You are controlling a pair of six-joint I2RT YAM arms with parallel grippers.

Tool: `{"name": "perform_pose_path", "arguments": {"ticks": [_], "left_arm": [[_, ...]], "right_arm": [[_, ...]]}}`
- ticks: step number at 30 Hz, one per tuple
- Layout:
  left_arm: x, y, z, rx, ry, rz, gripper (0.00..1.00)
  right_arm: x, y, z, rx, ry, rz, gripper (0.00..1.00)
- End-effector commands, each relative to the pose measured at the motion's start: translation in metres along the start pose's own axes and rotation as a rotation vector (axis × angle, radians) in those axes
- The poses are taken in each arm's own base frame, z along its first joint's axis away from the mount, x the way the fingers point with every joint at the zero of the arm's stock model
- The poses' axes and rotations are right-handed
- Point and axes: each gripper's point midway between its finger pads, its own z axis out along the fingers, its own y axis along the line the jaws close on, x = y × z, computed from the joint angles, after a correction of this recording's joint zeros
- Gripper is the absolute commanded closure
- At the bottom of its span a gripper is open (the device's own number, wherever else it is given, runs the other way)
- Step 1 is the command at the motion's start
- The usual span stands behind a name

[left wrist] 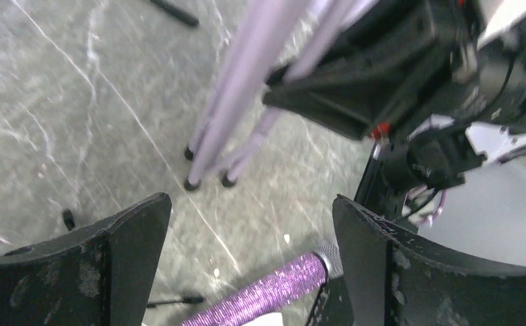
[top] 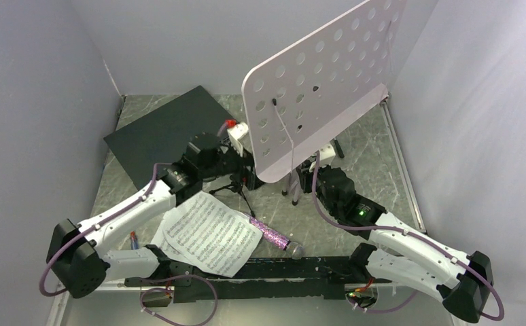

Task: Set up the instrument practice props

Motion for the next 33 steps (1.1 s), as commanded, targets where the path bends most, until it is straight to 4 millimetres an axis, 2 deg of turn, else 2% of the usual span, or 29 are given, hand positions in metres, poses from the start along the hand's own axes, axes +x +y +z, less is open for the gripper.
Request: {"name": "perform_pose_path", "arguments": {"ticks": [1, 3, 8, 12, 18, 25, 33], "left_arm": [[-0.076, -0.011, -0.014, 0.198, -0.206, -0.002, 0.06], [-0.089, -0.009, -0.017, 0.25, -0.231, 0.006, 0.06], [-0.114, -0.021, -0.023, 0.422, -0.279, 0.129, 0.06], [-0.13, -0.031, -0.021, 0.523, -0.31, 0.218, 0.06], [-0.153, -0.031, -0.006, 0.595, -0.351, 0.28, 0.06], [-0.163, -0.028, 0.019, 0.689, -0.317, 0.224, 0.09], [-0.151, -0.058, 0.045, 0.723, -0.304, 0.332, 0.14]], "right_arm": [[0.005, 0.003, -0.003, -0.02, 0.024, -0.03, 1.0], [0.005, 0.004, -0.003, -0.022, 0.027, -0.034, 1.0], [0.006, 0.005, -0.003, -0.023, 0.031, -0.037, 1.0], [0.007, 0.005, -0.003, -0.023, 0.033, -0.039, 1.0], [0.007, 0.005, -0.004, -0.022, 0.037, -0.041, 1.0], [0.007, 0.006, -0.004, -0.02, 0.04, -0.047, 1.0], [0.007, 0.007, -0.004, -0.023, 0.039, -0.051, 1.0]]}}
